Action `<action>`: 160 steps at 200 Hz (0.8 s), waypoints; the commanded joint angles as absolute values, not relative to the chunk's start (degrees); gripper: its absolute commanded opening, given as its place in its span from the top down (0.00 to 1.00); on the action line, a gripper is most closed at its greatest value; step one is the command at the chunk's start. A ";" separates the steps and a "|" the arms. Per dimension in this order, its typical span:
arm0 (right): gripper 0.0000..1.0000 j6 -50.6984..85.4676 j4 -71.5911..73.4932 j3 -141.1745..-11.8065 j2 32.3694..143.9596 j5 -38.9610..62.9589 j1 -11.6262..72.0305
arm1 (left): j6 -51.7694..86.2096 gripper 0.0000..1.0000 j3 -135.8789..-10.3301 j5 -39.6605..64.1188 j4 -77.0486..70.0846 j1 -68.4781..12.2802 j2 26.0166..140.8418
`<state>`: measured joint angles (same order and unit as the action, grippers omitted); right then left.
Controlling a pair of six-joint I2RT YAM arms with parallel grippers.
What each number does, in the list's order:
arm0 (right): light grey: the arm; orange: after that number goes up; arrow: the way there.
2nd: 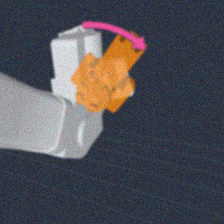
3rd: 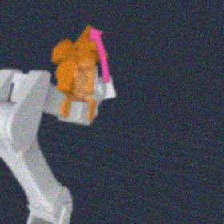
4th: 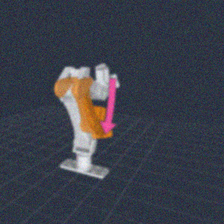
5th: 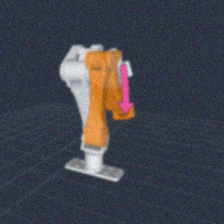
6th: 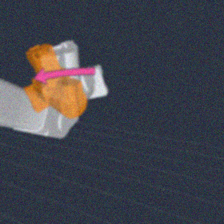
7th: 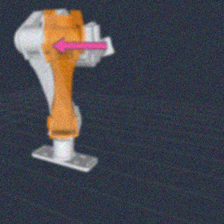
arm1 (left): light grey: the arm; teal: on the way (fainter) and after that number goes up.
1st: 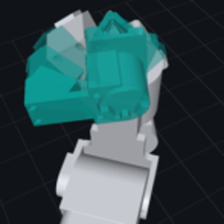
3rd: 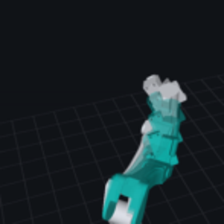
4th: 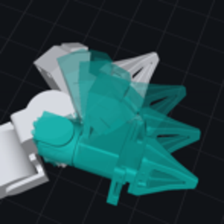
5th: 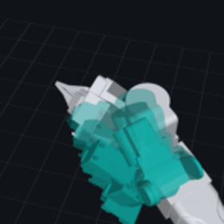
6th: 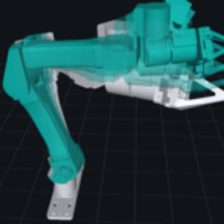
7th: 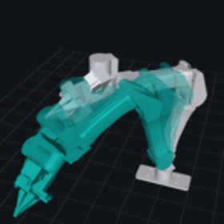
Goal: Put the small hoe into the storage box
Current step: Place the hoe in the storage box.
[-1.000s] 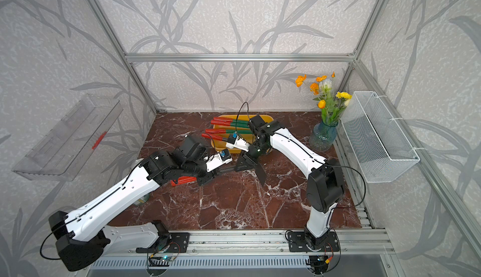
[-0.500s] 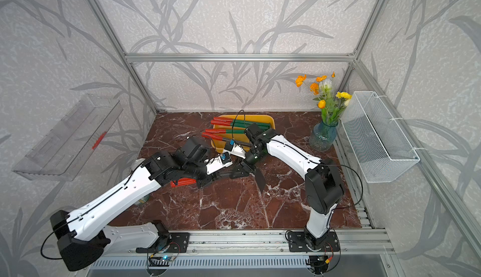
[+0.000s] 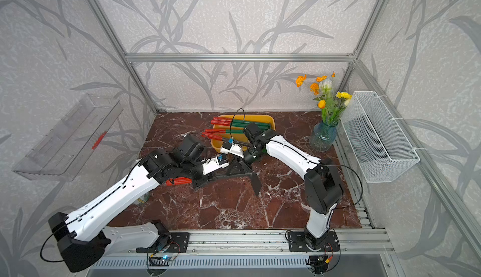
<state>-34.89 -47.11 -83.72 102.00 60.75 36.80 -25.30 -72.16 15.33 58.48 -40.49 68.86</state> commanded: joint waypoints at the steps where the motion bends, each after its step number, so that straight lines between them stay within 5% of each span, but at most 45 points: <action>1: 0.73 -33.13 -49.34 -81.62 103.58 63.75 38.70 | -24.23 1.00 -76.58 15.93 47.71 -38.60 66.31; 45: 0.58 -34.37 -48.84 -80.93 105.49 63.82 39.46 | -25.73 1.00 -80.59 18.26 49.52 -38.13 67.99; 88: 0.57 -37.37 -48.99 -80.79 107.87 66.29 39.99 | -27.38 1.00 -84.56 19.86 52.08 -37.51 69.18; 110: 0.62 -38.51 -50.61 -81.61 109.15 67.06 40.17 | -27.96 1.00 -86.46 20.08 53.41 -37.22 69.69; 160: 0.92 -38.68 -50.93 -82.14 107.79 67.35 40.08 | -27.95 1.00 -85.54 19.92 52.38 -36.38 69.62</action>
